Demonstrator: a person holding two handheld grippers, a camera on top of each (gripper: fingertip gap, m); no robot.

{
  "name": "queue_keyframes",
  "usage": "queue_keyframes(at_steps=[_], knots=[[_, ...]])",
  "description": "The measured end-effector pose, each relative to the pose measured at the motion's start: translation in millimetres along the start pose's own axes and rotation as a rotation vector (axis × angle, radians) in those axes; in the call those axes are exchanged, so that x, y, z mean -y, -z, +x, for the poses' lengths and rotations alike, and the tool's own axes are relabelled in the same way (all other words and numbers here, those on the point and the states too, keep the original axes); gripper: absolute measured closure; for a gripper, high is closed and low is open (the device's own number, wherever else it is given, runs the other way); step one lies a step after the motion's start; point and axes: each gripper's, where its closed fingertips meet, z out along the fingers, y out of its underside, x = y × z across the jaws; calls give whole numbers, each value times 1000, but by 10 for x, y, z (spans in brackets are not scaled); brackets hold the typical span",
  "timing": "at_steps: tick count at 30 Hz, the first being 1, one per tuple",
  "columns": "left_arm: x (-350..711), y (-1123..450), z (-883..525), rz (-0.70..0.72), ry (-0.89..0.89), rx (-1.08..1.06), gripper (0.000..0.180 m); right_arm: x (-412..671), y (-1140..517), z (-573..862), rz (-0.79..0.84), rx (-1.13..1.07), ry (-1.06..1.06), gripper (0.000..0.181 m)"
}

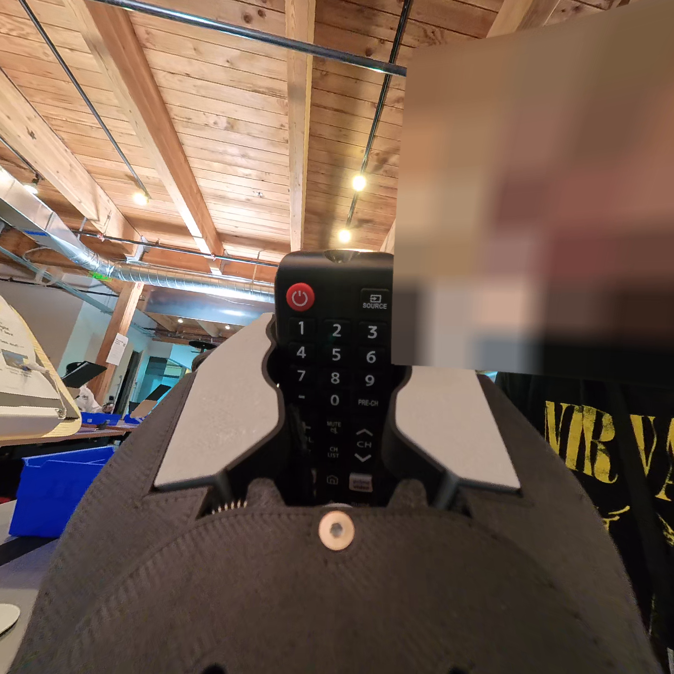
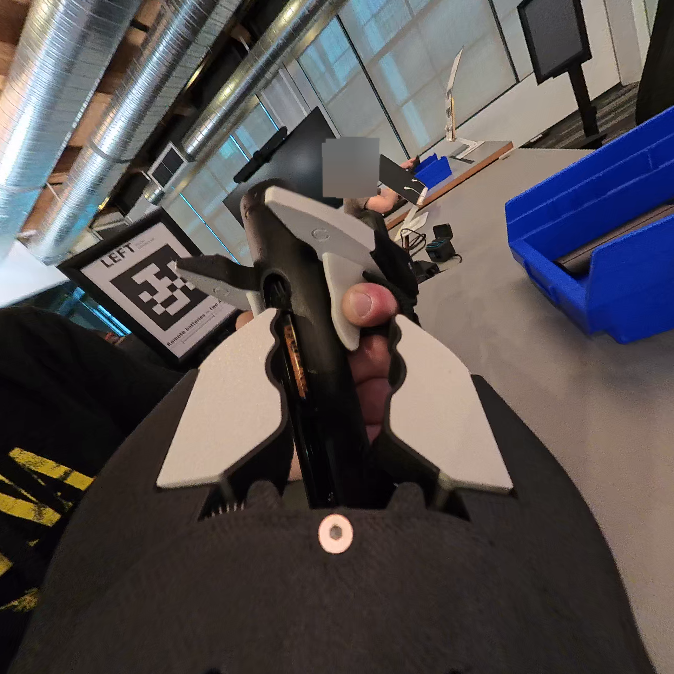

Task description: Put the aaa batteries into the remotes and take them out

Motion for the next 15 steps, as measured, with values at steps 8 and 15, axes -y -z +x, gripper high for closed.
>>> queue_keyframes(at_steps=[8, 15], knots=[[78, 18, 28, -35, -38, 1, 119, 37, 32, -99, -23, -44, 79, 117], [39, -16, -74, -114, -102, 105, 119, -382, 446, 22, -363, -244, 312, 119]])
